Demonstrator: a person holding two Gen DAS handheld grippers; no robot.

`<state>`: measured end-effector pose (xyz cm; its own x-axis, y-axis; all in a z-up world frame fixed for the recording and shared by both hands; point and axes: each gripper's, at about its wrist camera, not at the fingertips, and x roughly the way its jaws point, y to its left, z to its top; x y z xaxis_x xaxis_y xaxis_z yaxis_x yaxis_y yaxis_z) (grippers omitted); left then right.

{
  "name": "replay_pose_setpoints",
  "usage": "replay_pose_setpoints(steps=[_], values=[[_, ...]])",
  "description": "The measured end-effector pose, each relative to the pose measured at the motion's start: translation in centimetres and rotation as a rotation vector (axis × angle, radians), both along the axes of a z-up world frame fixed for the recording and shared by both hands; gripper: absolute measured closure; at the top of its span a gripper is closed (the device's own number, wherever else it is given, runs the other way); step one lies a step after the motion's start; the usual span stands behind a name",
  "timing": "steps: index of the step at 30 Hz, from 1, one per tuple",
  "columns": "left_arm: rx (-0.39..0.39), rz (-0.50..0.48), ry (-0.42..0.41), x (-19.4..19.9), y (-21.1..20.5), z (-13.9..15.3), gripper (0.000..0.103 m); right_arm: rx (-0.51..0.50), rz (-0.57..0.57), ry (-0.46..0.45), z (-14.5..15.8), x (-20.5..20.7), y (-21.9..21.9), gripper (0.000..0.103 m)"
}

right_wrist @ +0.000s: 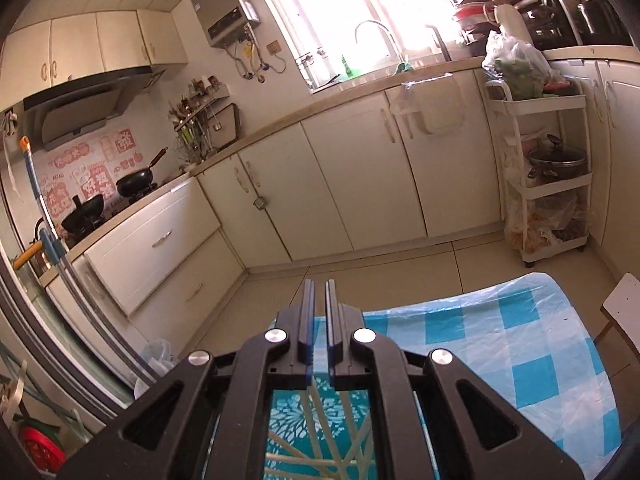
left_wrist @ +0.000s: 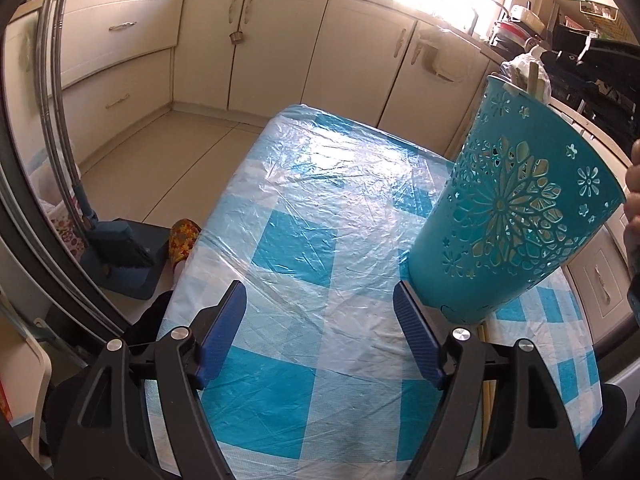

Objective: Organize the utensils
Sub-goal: 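Drop the chopstick into the basket by opening the right gripper, then lower the left gripper to a loose chopstick and grasp it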

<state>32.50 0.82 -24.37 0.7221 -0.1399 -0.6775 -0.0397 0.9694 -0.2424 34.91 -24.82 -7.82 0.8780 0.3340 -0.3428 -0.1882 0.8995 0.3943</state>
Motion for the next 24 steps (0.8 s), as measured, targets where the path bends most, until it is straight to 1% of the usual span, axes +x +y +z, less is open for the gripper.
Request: replay_pose_setpoints(steps=[3,6,8,10,12,14,16,19,20,23,24], values=[[-0.006,0.008,-0.001,0.0,0.2,0.0,0.031,-0.008,0.011,-0.019,0.2,-1.7,-0.2,0.096],[-0.007,0.017,-0.001,0.0,0.2,0.0,0.030,-0.001,0.003,-0.055,0.8,-4.1,-0.9,0.085],[-0.005,0.019,-0.001,-0.1,0.2,-0.1,0.030,-0.005,-0.002,-0.082,1.2,-5.7,-1.3,0.084],[-0.002,0.022,0.000,-0.1,0.1,-0.1,0.029,-0.014,-0.011,-0.107,1.5,-7.9,-1.8,0.080],[0.003,0.025,0.001,-0.1,0.1,-0.1,0.029,-0.022,-0.018,-0.116,1.2,-9.6,-2.1,0.076],[0.005,0.028,0.000,-0.1,0.1,-0.1,0.028,-0.045,-0.023,-0.103,0.3,-11.4,-2.2,0.075],[0.007,0.030,-0.002,-0.2,0.1,-0.1,0.028,-0.070,-0.024,-0.070,-1.3,-12.8,-1.9,0.072],[0.009,0.032,-0.002,-0.2,0.0,0.0,0.027,-0.106,-0.002,0.022,-4.4,-13.7,-1.1,0.068],[0.009,0.031,-0.002,-0.2,0.0,0.0,0.027,-0.119,0.005,0.060,-5.7,-13.7,-0.8,0.068],[0.011,0.032,-0.002,-0.2,0.1,0.0,0.026,-0.143,0.031,0.226,-10.3,-12.9,0.3,0.068],[0.011,0.033,-0.002,-0.2,0.2,0.1,0.025,-0.148,0.035,0.253,-11.1,-12.7,0.5,0.068]])
